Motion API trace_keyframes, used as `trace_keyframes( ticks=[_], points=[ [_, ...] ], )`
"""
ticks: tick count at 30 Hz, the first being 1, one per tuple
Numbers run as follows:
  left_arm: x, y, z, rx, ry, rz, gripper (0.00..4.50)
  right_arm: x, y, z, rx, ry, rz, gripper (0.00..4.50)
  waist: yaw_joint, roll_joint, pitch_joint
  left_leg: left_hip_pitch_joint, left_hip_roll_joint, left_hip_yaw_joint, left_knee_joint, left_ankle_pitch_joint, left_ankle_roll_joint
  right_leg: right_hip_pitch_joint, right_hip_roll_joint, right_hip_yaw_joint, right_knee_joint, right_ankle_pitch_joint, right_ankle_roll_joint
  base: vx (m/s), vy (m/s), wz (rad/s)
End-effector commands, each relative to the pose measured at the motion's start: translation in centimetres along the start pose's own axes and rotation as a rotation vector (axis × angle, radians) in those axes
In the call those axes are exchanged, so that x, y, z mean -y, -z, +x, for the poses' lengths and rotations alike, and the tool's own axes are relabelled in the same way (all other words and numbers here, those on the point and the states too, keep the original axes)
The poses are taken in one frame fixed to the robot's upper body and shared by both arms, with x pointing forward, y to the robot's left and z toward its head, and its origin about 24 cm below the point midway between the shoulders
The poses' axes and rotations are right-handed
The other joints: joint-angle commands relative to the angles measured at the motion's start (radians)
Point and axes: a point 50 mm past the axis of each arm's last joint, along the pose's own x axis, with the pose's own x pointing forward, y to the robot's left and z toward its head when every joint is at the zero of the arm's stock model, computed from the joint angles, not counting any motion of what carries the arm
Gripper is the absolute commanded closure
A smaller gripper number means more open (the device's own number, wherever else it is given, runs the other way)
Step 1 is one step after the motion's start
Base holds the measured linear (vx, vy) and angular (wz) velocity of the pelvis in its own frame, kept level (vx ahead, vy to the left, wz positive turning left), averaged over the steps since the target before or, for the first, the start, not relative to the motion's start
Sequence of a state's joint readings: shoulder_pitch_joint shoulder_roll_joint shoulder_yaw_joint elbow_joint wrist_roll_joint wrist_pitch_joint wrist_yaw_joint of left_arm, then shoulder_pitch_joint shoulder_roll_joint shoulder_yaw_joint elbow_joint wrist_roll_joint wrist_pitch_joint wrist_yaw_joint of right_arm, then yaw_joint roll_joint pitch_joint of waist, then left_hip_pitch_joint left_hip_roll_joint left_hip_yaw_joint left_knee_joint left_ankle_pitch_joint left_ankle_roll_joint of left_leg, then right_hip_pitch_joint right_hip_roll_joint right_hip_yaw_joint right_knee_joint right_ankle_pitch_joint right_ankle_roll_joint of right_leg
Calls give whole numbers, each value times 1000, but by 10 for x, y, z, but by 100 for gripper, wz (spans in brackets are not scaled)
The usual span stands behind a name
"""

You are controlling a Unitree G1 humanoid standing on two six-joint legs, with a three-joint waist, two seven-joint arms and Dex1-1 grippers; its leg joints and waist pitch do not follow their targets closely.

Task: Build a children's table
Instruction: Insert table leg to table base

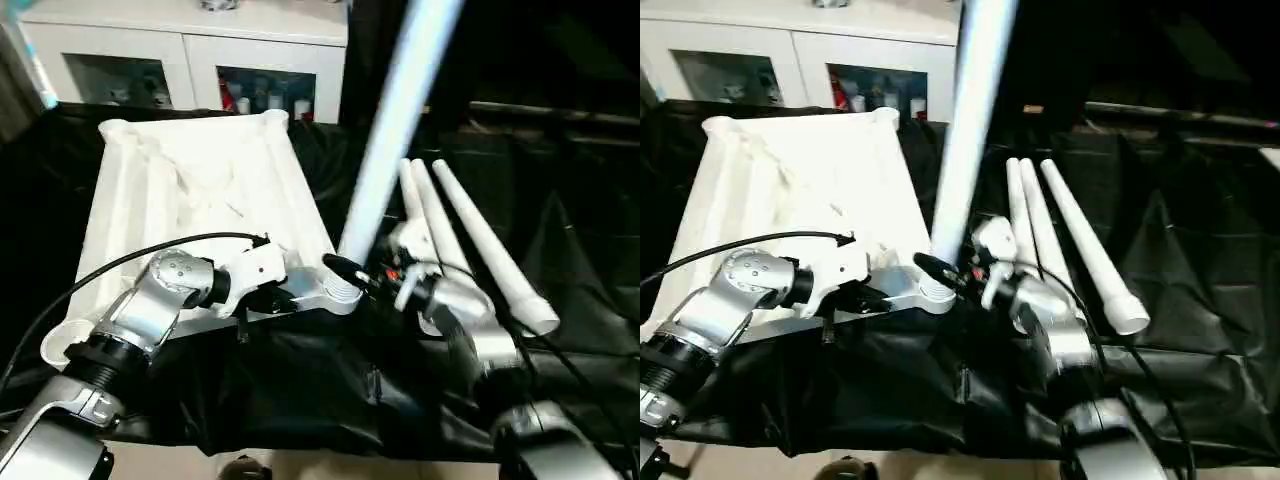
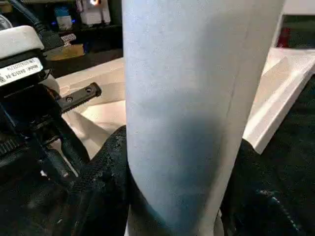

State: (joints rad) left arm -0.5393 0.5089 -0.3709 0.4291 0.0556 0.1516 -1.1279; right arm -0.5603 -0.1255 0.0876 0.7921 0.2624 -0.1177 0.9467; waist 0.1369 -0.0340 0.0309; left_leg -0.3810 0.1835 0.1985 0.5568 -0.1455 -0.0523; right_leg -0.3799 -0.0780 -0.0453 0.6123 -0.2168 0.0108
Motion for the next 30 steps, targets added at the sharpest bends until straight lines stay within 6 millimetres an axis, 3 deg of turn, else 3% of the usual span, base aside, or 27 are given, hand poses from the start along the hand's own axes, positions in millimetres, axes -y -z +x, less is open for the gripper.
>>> trace_keyframes(
  ticks=[1, 4, 5, 10, 11, 19, 20, 21, 23, 25, 26, 29, 30],
  points=[
    [7, 7, 2, -53, 54, 13, 450, 6, 29, -18, -172, 34, 73, 260, -10, 9, -35, 36, 61, -43, -83, -501, -62, -2, -86, 45, -99, -450, -144, 0, 0, 0],
    [7, 7, 1, -57, 63, 24, 450, 8, 29, -18, -200, 18, 49, 260, -11, 8, -35, 41, 62, -41, -82, -510, -69, -9, -83, 46, -100, -426, -148, 0, 0, 0],
    [7, 7, 1, -58, 63, 26, 450, 8, 29, -18, -199, 18, 45, 260, -12, -2, -35, 41, 62, -39, -82, -510, -68, -8, -82, 46, -101, -425, -147, 0, 0, 0],
    [5, 6, -1, -60, 53, 32, 450, 10, 26, -18, -179, 0, 21, 260, -10, -1, -36, 44, 62, -39, -81, -519, -69, -10, -83, 47, -100, -414, -149, 0, 0, 0],
    [4, 7, -1, -62, 51, 32, 450, 10, 26, -19, -178, -12, 17, 260, -10, 4, -37, 42, 62, -40, -82, -515, -69, -8, -82, 47, -98, -404, -151, 0, 0, 0],
    [3, 7, -1, -65, 48, 34, 450, 17, 24, -22, -76, 103, 84, 260, -11, 8, -36, 45, 62, -42, -82, -544, -73, -9, -81, 47, -100, -415, -160, 0, 0, 0],
    [3, 7, -1, -65, 47, 34, 450, 18, 24, -23, -61, 117, 96, 260, -10, 16, -35, 44, 61, -43, -84, -555, -76, -9, -82, 46, -102, -426, -158, 0, 0, 0],
    [2, 6, -1, -65, 47, 34, 450, 18, 24, -24, -45, 130, 108, 260, -11, 12, -35, 45, 62, -42, -83, -559, -76, -10, -81, 46, -103, -430, -157, 0, 0, 0],
    [2, 6, -2, -66, 46, 34, 450, 19, 25, -27, -10, 159, 140, 260, -10, 15, -34, 47, 62, -44, -83, -573, -78, -12, -82, 47, -105, -442, -157, 0, 0, 0],
    [1, 7, -3, -69, 44, 35, 450, 19, 28, -31, 22, 185, 167, 260, -8, 24, -34, 48, 63, -46, -85, -578, -80, -12, -83, 48, -104, -432, -160, 0, 0, 0],
    [1, 7, -3, -71, 44, 34, 450, 18, 29, -32, 27, 192, 169, 260, -9, 21, -35, 47, 63, -44, -85, -578, -79, -12, -81, 47, -105, -427, -162, 0, 0, 0],
    [0, 9, -5, -80, 40, 35, 450, 14, 36, -37, 35, 212, 166, 260, -6, 28, -34, 48, 63, -43, -85, -573, -78, -12, -81, 48, -103, -412, -166, 0, 0, 0],
    [0, 9, -5, -82, 40, 35, 450, 13, 38, -38, 32, 216, 162, 260, -6, 26, -34, 47, 63, -42, -85, -565, -75, -11, -81, 48, -103, -404, -169, 0, 0, 0]
  ],
)
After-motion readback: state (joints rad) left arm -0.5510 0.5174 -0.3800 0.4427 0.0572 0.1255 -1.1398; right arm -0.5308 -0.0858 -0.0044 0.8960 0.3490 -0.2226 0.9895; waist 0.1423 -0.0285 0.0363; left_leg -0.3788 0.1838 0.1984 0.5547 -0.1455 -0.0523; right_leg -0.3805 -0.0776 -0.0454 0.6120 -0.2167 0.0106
